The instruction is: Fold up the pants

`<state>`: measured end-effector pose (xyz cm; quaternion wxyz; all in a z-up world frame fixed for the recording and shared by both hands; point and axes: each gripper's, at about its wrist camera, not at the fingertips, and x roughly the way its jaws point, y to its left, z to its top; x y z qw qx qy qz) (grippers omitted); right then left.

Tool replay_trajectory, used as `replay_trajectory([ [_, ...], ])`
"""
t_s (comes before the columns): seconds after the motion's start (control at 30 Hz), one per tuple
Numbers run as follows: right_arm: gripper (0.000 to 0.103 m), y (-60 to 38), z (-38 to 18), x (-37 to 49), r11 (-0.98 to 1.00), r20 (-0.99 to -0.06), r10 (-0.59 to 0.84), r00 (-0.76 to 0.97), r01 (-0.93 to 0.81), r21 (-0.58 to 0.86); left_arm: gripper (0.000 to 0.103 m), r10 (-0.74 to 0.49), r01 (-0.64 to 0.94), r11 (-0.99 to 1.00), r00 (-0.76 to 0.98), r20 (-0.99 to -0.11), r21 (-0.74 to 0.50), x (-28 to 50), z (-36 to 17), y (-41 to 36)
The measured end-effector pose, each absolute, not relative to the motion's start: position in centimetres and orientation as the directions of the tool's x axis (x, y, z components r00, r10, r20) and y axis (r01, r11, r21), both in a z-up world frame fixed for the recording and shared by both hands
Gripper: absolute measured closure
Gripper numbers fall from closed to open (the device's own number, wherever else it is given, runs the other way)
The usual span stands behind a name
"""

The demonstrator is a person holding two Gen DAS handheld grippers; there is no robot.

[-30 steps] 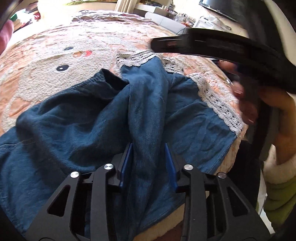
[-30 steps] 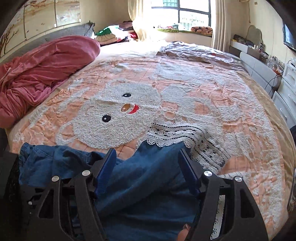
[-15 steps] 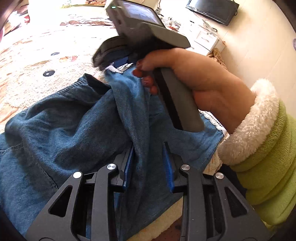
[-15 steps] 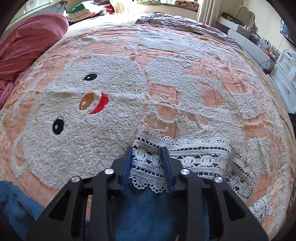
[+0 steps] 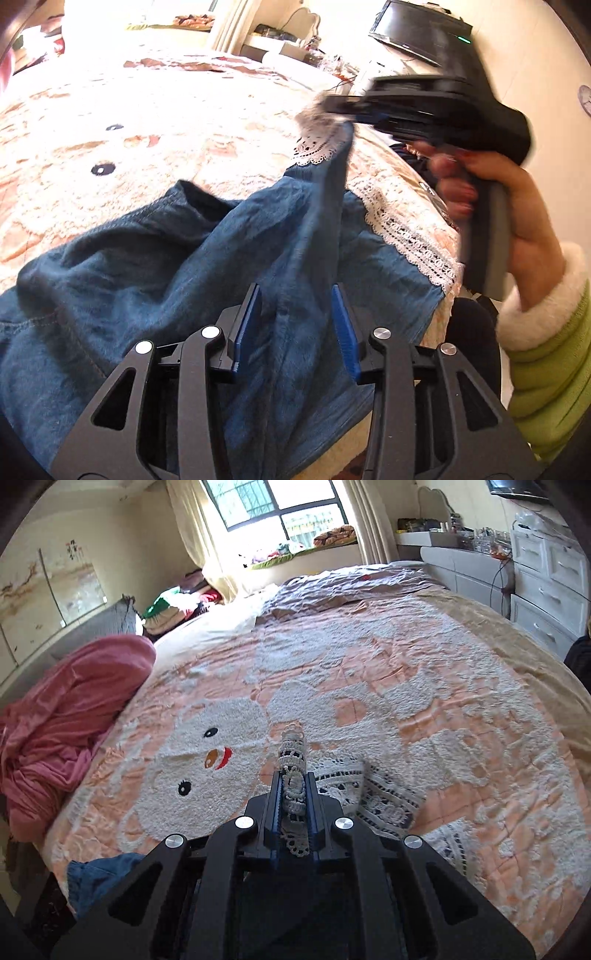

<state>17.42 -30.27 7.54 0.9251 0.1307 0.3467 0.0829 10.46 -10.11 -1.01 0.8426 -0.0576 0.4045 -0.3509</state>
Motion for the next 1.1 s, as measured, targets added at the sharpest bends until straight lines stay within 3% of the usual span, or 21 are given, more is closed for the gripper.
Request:
replay_trajectory([
  [0.17, 0.094, -34.0, 8.4, 13.8, 0.935, -0.582, 0.232, 0.779, -0.013, 0.355, 0.073, -0.635, 0.614, 0.726, 0.428, -0.643, -0.309, 9.8, -0.9, -11.7],
  [0.2, 0.094, -34.4, 8.3, 13.2, 0.933, -0.582, 0.228, 0.781, -0.005, 0.360, 0.088, -0.628, 0.622, 0.727, 0.432, -0.648, -0.290, 9.6, -1.0, -12.0],
  [0.27, 0.095, -35.2, 7.8, 11.9, 0.924, -0.584, 0.230, 0.779, 0.014, 0.383, 0.103, -0.618, 0.646, 0.720, 0.431, -0.658, -0.253, 9.2, -1.1, -12.6],
  [0.57, 0.095, -38.4, 5.1, 4.2, 0.872, -0.579, 0.212, 0.787, 0.115, 0.476, 0.103, -0.610, 0.728, 0.669, 0.423, -0.670, -0.151, 6.9, 0.1, -11.8],
  [0.87, 0.095, -39.7, -0.3, -0.3, 0.858, -0.665, 0.175, 0.726, 0.219, 0.465, 0.103, -0.572, 0.753, 0.647, 0.375, -0.729, -0.121, 5.9, -1.9, -12.5],
  [1.1, 0.095, -39.4, -0.2, -1.6, 0.873, -0.673, 0.140, 0.726, 0.230, 0.430, 0.103, -0.546, 0.763, 0.642, 0.382, -0.745, -0.080, 4.7, -2.3, -13.1],
])
